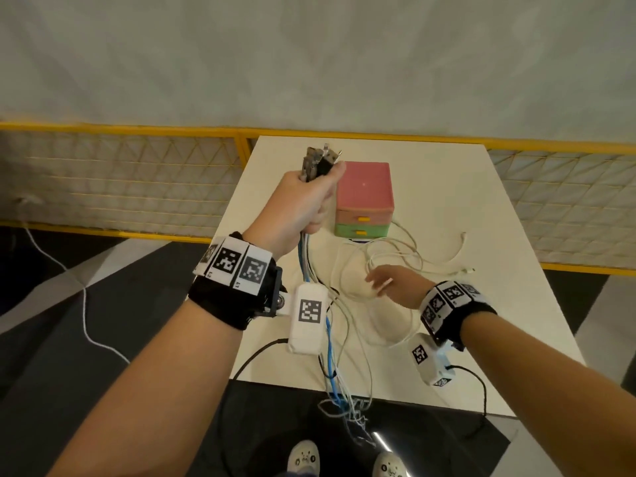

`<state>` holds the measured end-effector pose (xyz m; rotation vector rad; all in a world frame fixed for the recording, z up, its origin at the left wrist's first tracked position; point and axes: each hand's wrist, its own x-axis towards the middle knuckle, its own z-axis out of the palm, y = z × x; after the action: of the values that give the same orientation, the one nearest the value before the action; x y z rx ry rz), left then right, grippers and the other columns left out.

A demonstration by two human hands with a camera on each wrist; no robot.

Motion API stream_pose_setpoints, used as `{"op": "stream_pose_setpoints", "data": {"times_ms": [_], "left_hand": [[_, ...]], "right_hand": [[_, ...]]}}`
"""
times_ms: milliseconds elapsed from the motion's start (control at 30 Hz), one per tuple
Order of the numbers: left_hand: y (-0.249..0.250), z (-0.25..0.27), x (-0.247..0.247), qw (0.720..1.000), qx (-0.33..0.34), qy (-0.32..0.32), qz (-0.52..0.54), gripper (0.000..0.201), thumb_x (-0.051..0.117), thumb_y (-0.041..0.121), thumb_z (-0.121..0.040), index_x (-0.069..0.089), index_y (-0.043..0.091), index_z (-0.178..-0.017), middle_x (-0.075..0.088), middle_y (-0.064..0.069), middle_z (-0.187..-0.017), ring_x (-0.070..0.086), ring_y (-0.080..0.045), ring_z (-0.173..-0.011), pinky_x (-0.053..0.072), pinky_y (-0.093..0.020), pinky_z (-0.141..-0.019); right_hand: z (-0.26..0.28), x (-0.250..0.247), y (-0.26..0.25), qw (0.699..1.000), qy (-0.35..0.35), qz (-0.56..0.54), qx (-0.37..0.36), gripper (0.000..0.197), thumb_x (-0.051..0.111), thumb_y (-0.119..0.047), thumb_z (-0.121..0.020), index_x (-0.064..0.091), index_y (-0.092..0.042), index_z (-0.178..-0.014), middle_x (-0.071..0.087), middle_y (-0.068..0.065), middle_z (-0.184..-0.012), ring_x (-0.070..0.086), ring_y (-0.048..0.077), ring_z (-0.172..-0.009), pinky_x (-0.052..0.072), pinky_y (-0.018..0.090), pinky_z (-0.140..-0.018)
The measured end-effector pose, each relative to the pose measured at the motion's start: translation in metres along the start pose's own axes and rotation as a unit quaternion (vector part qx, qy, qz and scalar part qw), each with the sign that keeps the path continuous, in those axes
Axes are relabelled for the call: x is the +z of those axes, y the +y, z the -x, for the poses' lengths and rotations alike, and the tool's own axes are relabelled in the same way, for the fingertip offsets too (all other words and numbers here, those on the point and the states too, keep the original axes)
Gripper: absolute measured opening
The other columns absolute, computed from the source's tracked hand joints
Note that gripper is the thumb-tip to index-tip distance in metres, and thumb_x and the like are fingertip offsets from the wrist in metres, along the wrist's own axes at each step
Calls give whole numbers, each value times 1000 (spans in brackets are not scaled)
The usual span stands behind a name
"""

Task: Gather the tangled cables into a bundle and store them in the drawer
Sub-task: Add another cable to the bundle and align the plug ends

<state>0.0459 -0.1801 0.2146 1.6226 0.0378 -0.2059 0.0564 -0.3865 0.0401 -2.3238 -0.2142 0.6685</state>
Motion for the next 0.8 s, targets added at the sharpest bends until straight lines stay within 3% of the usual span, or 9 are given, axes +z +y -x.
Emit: {"op": "stream_pose_setpoints", "data": {"times_ms": [67, 133, 200, 267, 367, 500, 600, 700, 800], "left_hand": [[-5, 2, 0, 1000, -7, -18, -17, 46, 53, 36, -99, 34, 22, -59, 24, 8, -45, 17, -8, -36, 13, -19, -39], [-10, 2, 0, 999, -10, -25, -28, 47, 53, 36, -99, 35, 22, -58, 24, 8, -46, 17, -9, -37, 14, -19, -39], [-13, 2, 2, 999, -16, -26, -31, 47, 53, 36, -99, 35, 22, -57, 23, 7, -47, 16, -10, -38, 13, -19, -40], [-17, 1, 4, 999, -20, -25, -30, 47, 53, 35, -99, 35, 22, -57, 23, 7, -46, 16, -9, -38, 12, -20, -41], [-20, 0, 6, 999, -18, -20, -27, 47, 53, 35, -99, 35, 21, -58, 23, 7, -46, 16, -10, -38, 12, -21, -42], [-24, -3, 5, 1000, -20, 5, -22, 48, 56, 35, -97, 33, 22, -57, 24, 7, -45, 18, -10, -38, 14, -22, -41], [-30, -6, 3, 999, -6, 24, -36, 47, 61, 43, -92, 36, 22, -58, 29, 6, -46, 26, -11, -39, 27, -26, -46], [-34, -10, 5, 998, 14, 42, -51, 45, 59, 44, -93, 48, 16, -60, 44, 3, -51, 43, -12, -46, 42, -26, -57], [-37, -13, 11, 998, 0, 62, -15, 43, 57, 43, -95, 51, 15, -62, 40, 3, -52, 35, -10, -42, 32, -22, -45]], "right_hand": [[-9, 11, 9, 996, 43, 64, 45, 39, 40, 2, -88, 56, -16, -119, 59, 10, -105, 63, 31, -92, 51, 32, -81], [-16, 24, 17, 992, -7, 91, 89, 33, 45, -8, -91, 53, -23, -119, 56, 8, -105, 60, 28, -89, 53, 37, -81], [-21, 32, 19, 986, -36, 124, 106, 27, 48, -14, -90, 52, -30, -111, 55, 7, -109, 55, 23, -91, 51, 40, -90], [-22, 35, 14, 981, -38, 156, 109, 24, 47, -14, -92, 55, -23, -113, 57, 11, -116, 51, 21, -92, 47, 38, -96], [-21, 38, 5, 980, 11, 169, 102, 24, 48, -17, -94, 60, -7, -113, 63, 12, -115, 59, 28, -103, 44, 31, -88], [-14, 33, -2, 988, 140, 43, 57, 16, 62, -26, -86, 68, -12, -87, 69, 5, -84, 64, 24, -84, 49, 29, -73], [-5, 22, -15, 979, 193, -72, -7, 7, 68, -20, -82, 68, -19, -75, 71, 1, -74, 67, 18, -75, 55, 32, -75], [9, 12, -33, 949, 249, -184, -62, 18, 67, -7, -82, 61, -23, -75, 69, 1, -78, 69, 11, -69, 56, 28, -70], [30, 0, -55, 906, 278, -292, -133, 26, 65, 0, -84, 51, -22, -89, 62, 10, -85, 71, 22, -72, 57, 28, -70]]}}
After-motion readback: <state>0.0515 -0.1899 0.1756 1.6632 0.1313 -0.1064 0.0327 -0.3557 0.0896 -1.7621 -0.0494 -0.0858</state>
